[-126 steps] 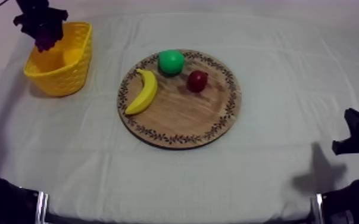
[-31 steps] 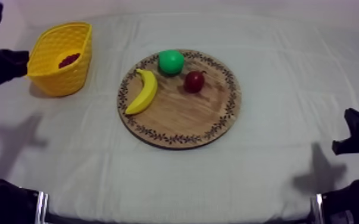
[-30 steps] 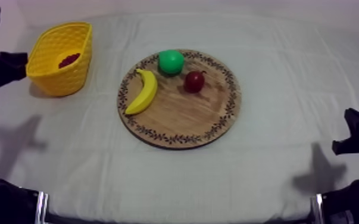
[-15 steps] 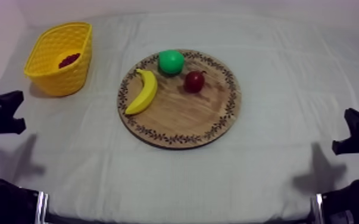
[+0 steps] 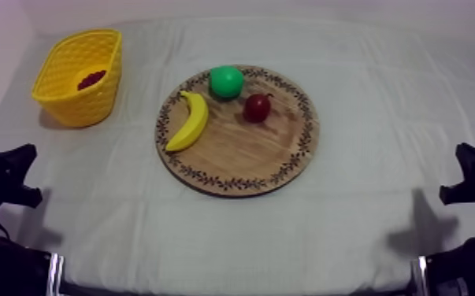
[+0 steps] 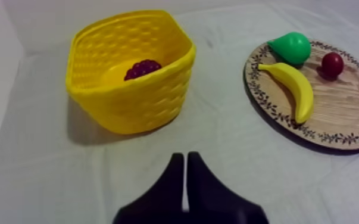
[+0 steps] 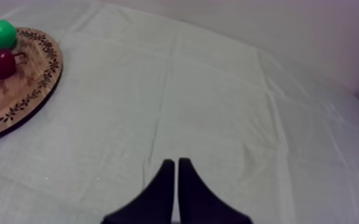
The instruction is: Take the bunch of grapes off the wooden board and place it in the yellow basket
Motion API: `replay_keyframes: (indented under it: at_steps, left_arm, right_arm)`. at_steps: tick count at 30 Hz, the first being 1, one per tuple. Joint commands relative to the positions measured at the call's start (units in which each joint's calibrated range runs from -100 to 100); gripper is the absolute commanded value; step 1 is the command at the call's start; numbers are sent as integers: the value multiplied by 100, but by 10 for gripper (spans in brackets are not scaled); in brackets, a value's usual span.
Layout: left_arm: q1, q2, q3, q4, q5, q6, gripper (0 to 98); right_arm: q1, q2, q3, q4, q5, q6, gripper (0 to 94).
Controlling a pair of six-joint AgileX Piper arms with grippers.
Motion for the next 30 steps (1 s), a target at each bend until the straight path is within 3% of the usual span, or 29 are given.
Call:
replay_keyframes:
  at_steps: [1,7,14,17,30]
  left_arm:
    - [-14,-192,33,3,2,-54,0]
    - [-8,-475,95,33,24,7,0]
    - [-6,-538,358,2,-710,872,0]
    - [-14,-542,391,-1,-803,1073,0]
    - [-23,-544,408,-5,-851,1122,0]
  right_arm:
    - [1,0,-4,-2,0,0,3]
    - [1,0,-4,-2,0,-3,3]
    - [1,0,-4,-2,0,-1,3]
    - [1,0,-4,-2,0,1,3]
    - [1,0,-4,-2,0,1,3]
